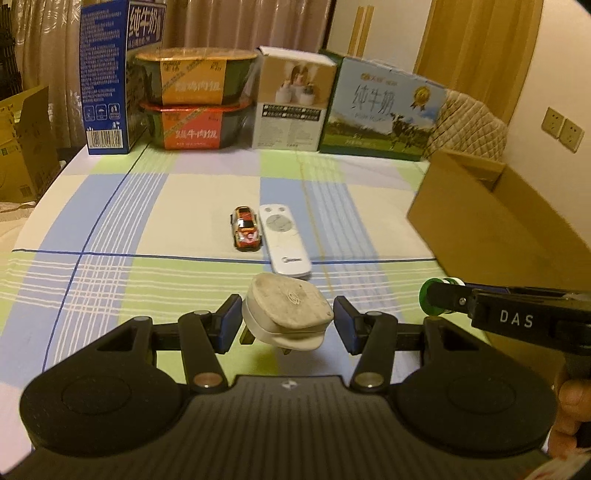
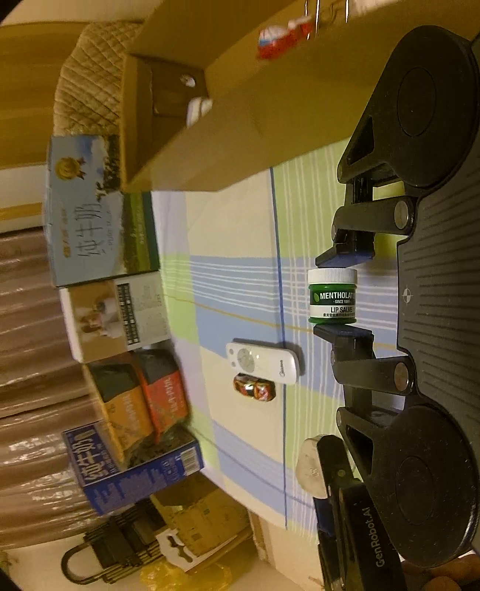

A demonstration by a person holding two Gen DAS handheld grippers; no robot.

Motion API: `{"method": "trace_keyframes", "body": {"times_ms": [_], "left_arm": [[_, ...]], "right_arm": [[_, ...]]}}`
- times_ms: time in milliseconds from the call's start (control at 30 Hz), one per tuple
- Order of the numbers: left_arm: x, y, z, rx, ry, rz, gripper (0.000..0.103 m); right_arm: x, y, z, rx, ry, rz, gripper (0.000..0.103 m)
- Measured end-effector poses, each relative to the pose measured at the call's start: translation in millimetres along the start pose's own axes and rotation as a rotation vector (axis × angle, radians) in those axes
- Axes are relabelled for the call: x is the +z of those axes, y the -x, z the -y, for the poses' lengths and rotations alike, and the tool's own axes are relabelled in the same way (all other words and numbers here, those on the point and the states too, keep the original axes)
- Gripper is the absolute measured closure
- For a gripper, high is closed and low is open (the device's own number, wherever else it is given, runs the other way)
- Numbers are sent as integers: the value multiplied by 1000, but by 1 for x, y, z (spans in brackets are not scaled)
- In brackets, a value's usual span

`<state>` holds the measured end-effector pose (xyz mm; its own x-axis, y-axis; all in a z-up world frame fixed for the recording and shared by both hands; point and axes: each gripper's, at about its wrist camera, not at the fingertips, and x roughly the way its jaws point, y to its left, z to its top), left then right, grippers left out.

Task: Organize rigid objects
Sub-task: 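Carry the beige plug with the left tool while the right tool carries the jar to the box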

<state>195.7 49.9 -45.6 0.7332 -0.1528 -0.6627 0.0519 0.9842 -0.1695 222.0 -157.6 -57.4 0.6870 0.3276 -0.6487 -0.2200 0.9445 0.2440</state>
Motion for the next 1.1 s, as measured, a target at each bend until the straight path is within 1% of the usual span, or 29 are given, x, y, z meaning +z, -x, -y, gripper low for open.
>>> {"method": "trace_keyframes", "body": {"times_ms": [267,600,867,1000,1100], "left_arm": [[3,53,30,-15,20,35,54],[-7,105,64,-36,23,55,54],[-9,120,96,-71,-15,58,54],[-6,119,119,-106,-40,52,54],[-2,115,140,-140,-59,49,54]], "right_arm": [[3,62,-2,21,-17,53,74],[-1,125,5,35,-14,97,74],[-12,162,27,3,-37,123,74],[-13,181,52,-34,-67,145,74],[-11,192,80,-72,-100,161,74]]}}
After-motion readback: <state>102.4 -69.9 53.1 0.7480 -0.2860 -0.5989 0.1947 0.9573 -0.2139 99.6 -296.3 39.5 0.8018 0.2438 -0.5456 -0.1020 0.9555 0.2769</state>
